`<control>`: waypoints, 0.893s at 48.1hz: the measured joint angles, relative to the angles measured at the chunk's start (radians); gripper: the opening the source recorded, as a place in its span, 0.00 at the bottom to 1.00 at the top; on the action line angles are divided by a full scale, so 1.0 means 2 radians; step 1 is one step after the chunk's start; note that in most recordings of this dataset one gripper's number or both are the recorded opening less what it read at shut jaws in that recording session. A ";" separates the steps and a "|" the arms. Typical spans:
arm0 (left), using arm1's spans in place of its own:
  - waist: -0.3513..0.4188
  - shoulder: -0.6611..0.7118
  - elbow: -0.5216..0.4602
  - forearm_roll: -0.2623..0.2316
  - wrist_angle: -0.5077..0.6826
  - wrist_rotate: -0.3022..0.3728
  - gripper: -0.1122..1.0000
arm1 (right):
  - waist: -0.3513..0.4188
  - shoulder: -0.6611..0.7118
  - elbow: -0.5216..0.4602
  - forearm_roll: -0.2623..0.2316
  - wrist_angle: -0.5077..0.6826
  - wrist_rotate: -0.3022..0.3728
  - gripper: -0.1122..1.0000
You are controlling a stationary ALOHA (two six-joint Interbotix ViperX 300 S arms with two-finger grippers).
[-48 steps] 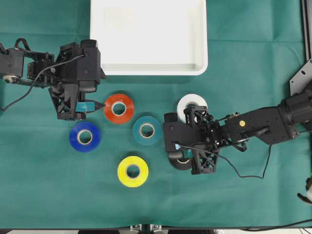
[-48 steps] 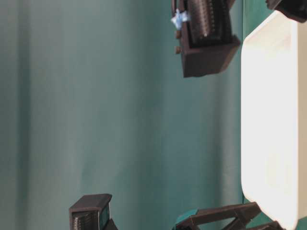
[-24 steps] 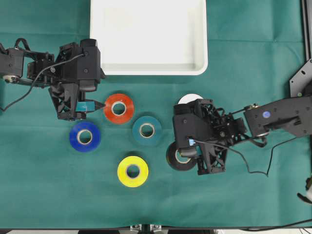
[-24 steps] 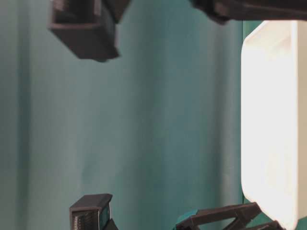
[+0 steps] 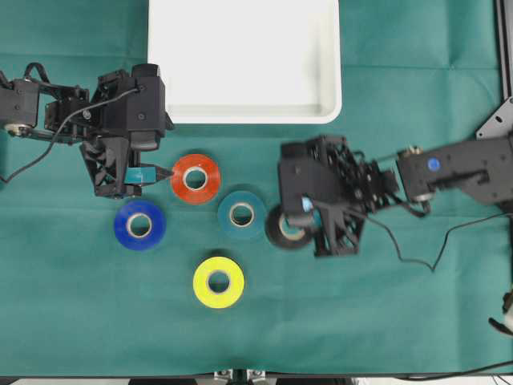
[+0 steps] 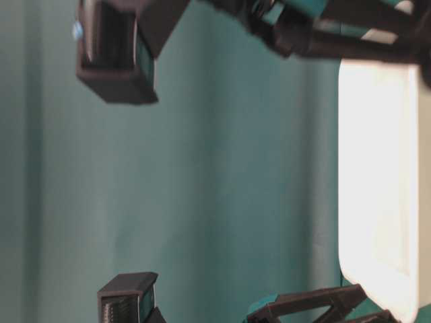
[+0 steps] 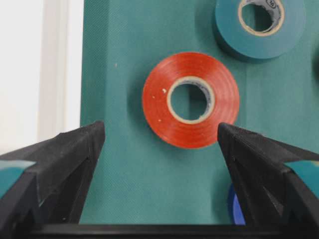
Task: Put the tape alternately from left to right into the white case.
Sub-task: 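Lift the black tape roll and carry it into the white tray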
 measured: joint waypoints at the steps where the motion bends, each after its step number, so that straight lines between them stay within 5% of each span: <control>1: 0.000 0.000 0.001 0.000 0.000 0.000 0.60 | -0.006 0.001 -0.002 -0.005 0.000 -0.002 0.35; 16: 0.000 0.000 0.000 0.000 0.000 -0.001 0.61 | -0.105 0.001 -0.024 -0.084 -0.001 -0.003 0.35; 43: 0.001 0.001 0.001 0.000 0.000 -0.001 0.61 | -0.209 0.084 -0.051 -0.107 -0.084 -0.005 0.35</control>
